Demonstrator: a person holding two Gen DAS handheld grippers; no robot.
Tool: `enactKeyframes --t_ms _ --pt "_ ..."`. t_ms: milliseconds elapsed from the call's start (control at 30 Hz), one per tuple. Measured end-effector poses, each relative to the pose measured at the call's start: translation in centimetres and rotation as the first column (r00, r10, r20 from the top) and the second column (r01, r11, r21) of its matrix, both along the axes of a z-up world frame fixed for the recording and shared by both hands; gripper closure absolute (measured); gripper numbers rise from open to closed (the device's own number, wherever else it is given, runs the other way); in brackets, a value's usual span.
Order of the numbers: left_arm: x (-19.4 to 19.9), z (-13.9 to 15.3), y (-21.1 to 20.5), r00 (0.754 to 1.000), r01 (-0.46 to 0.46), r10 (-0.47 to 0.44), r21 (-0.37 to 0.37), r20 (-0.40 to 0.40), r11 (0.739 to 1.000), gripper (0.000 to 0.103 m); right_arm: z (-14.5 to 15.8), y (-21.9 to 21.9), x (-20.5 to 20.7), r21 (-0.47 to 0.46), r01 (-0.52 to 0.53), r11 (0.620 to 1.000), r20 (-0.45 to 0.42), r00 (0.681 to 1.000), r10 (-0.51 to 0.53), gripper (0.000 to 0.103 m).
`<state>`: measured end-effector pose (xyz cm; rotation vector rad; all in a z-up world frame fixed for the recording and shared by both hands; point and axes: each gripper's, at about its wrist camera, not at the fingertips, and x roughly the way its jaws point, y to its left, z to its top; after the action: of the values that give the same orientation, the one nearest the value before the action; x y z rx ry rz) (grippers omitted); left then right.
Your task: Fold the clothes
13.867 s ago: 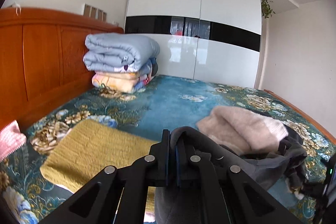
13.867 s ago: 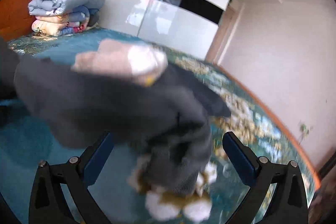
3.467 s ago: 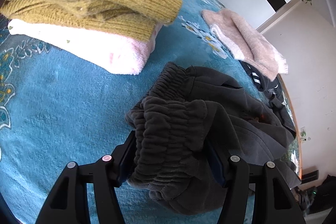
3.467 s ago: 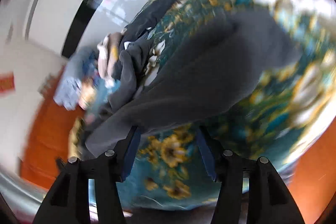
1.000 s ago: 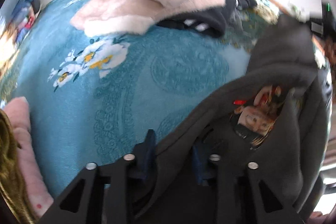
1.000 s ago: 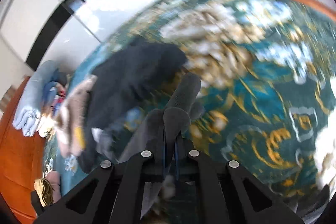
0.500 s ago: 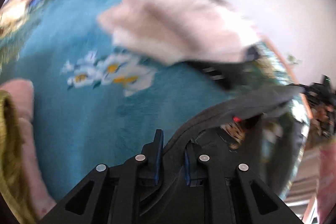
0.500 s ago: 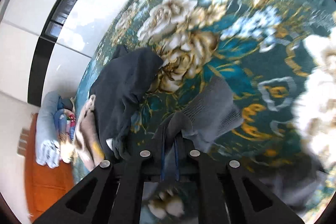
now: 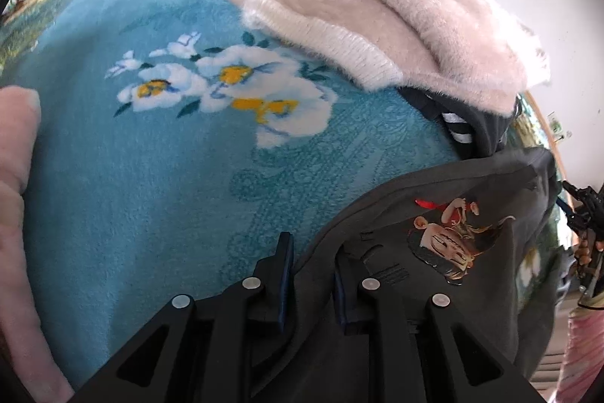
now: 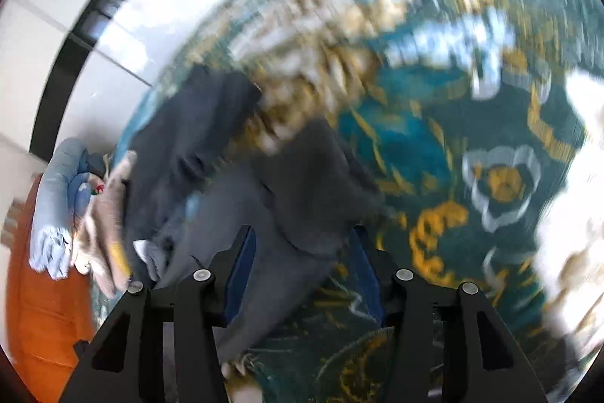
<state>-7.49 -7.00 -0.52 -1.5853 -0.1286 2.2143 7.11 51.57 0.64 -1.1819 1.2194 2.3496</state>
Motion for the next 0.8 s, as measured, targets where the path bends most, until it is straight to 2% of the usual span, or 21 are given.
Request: enactKeyframes --t_ms 33,100,133,167,233,300,367,433,533,567,667,767,800 --pt "0.2 0.1 0.0 1.000 0.000 0.000 -0.003 -0.004 1.000 0.082 -1.0 0.0 -0.2 -0.038 0.013 0.999 0.001 1.000 -0.013 0.050" --pt "0.6 0.6 0.0 1.000 -0.003 0.003 -0.006 -0.022 1.000 0.082 -1.4 -0.3 -0.7 -0.057 0.019 0.998 -0.035 0.999 -0.021 0.053" --pt "0.8 0.9 -0.1 0.999 -0.005 0.005 -0.007 -0.032 1.000 0.084 -1.6 -0.5 -0.9 -0.066 0.022 0.998 -0.053 0.998 -0.025 0.076" --pt "1.1 1.4 0.0 0.999 -0.007 0.006 -0.013 -0.054 1.000 0.084 -1.7 -0.6 -1.1 -0.072 0.024 0.997 -0.071 0.997 -0.029 0.081" --pt "1.9 2.9 0.1 0.992 -0.004 0.001 -0.023 -0.123 1.000 0.084 0.2 -1.2 -1.3 0.000 0.018 1.000 -0.138 0.990 -0.017 0.084" --pt "2.1 4.1 0.5 0.985 0.010 -0.016 -0.032 -0.172 0.999 0.084 3.1 -1.4 -0.6 0.110 0.028 0.994 -0.249 0.969 0.000 0.084" --pt "1.8 4.2 0.8 0.983 0.015 -0.023 -0.045 -0.184 0.999 0.084 4.4 -1.1 -0.3 0.160 0.052 0.986 -0.276 0.961 -0.006 0.084" --pt "1.0 2.5 0.8 0.990 0.000 -0.009 -0.062 -0.139 0.998 0.084 3.6 -0.5 -0.7 0.170 0.061 0.984 -0.219 0.975 -0.022 0.084" --pt "-0.2 0.1 0.8 0.997 -0.021 0.015 -0.087 -0.073 0.996 0.083 0.0 0.1 -1.9 0.144 0.034 0.989 -0.065 0.998 -0.025 0.084" --pt "-0.4 -0.1 0.8 0.998 -0.028 0.022 -0.088 -0.065 0.996 0.083 -0.9 0.3 -2.0 0.121 0.026 0.992 -0.044 0.999 -0.021 0.084" --pt "0.5 2.0 0.9 0.995 0.003 -0.014 -0.103 -0.103 0.995 0.078 -0.7 1.1 -1.1 0.053 0.019 0.998 -0.083 0.996 -0.015 0.078" --pt "2.5 5.0 0.5 0.986 0.026 -0.044 -0.115 -0.158 0.993 0.062 2.0 0.8 1.0 0.061 0.002 0.998 -0.165 0.986 0.008 0.074" --pt "3.5 6.0 0.0 0.983 0.017 -0.034 -0.096 -0.181 0.995 0.048 2.8 0.7 1.7 0.063 -0.004 0.998 -0.193 0.981 0.016 0.074"
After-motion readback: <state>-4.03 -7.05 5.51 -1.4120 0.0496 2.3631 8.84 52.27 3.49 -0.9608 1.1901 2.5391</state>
